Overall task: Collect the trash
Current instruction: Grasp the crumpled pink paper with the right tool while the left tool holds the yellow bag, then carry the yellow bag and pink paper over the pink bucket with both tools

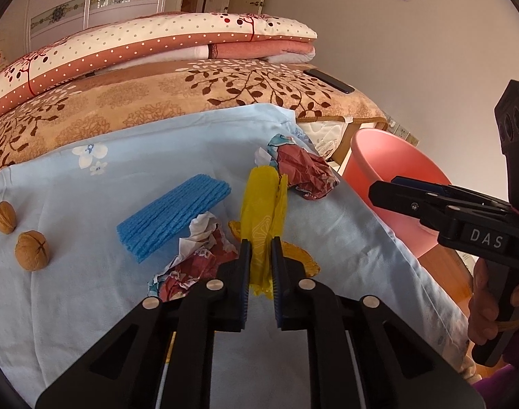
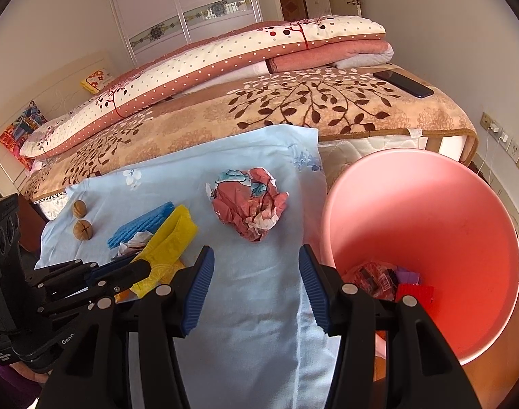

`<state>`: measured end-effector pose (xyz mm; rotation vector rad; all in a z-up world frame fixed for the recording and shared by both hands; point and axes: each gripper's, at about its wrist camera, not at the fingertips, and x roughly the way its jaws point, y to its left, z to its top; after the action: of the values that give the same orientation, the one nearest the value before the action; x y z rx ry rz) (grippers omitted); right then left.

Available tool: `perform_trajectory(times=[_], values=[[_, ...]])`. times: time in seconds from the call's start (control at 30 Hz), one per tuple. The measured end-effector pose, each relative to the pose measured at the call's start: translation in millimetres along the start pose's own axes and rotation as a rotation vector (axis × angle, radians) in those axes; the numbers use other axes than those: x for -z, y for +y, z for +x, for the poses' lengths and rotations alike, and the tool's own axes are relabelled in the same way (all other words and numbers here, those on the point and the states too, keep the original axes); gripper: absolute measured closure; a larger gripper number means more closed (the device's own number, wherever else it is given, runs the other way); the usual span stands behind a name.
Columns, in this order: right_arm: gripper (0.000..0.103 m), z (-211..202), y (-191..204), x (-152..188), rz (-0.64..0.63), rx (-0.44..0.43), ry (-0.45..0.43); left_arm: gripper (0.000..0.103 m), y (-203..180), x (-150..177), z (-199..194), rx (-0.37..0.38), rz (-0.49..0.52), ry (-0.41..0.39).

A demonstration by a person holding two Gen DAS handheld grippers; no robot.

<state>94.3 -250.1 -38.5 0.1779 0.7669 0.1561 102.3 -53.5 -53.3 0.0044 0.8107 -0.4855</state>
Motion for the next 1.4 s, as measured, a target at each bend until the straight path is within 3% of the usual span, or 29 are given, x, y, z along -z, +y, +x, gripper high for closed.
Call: perform_trajectory(times=[0.43, 0.9, 1.1, 1.4], values=[[0.052, 31, 20, -29, -0.052, -0.037, 0.013, 0.093, 15, -3, -36, 0.028, -0.099, -0.082], [0.052, 93, 35, -33, -0.195, 0.068, 0.102, 0.093, 31, 1, -49, 0.017, -0.161, -0.093], [0.068, 91, 32, -33, -0.174, 0.07, 0.093, 0.093, 31, 0, -50, 0.014, -0.174, -0.093], [0.069, 52, 30, -26, -0.082, -0.04, 0.074, 0.093, 26, -3, -52, -0.007, -0.181, -0.097]])
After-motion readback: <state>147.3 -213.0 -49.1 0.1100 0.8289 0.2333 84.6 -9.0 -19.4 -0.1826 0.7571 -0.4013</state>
